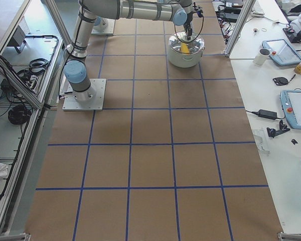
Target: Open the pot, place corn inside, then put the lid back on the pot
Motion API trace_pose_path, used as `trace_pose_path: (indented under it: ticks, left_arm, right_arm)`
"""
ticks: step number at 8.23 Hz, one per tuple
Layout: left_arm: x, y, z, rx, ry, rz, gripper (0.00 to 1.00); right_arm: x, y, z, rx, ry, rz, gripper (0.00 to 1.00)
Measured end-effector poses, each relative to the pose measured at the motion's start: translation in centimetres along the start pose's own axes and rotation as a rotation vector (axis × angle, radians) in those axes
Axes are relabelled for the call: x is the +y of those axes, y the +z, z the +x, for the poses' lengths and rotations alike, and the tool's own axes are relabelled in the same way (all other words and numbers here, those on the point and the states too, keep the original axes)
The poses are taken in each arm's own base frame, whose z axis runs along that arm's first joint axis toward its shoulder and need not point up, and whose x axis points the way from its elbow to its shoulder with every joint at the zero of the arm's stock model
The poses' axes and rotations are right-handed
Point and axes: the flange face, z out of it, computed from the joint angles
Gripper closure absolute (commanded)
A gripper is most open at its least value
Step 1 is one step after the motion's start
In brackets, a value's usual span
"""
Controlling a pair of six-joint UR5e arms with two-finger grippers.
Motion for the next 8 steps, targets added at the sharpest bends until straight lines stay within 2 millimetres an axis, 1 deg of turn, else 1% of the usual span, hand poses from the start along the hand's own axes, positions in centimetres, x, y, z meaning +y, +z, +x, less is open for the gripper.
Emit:
trace_pose_path:
  ticks: [6, 8]
  left_arm:
    - [-0.03, -0.08, 0.0, 0.0, 0.0, 0.003, 0.0]
    - [-0.03, -0.08, 0.0, 0.001, 0.0, 0.003, 0.0]
  right_arm:
    - [-0.18, -0.29, 0.05, -0.007, 0.016, 0.029, 0.82]
    - [0.03, 0.07, 0.14, -0.007, 0.017, 0.033, 0.81]
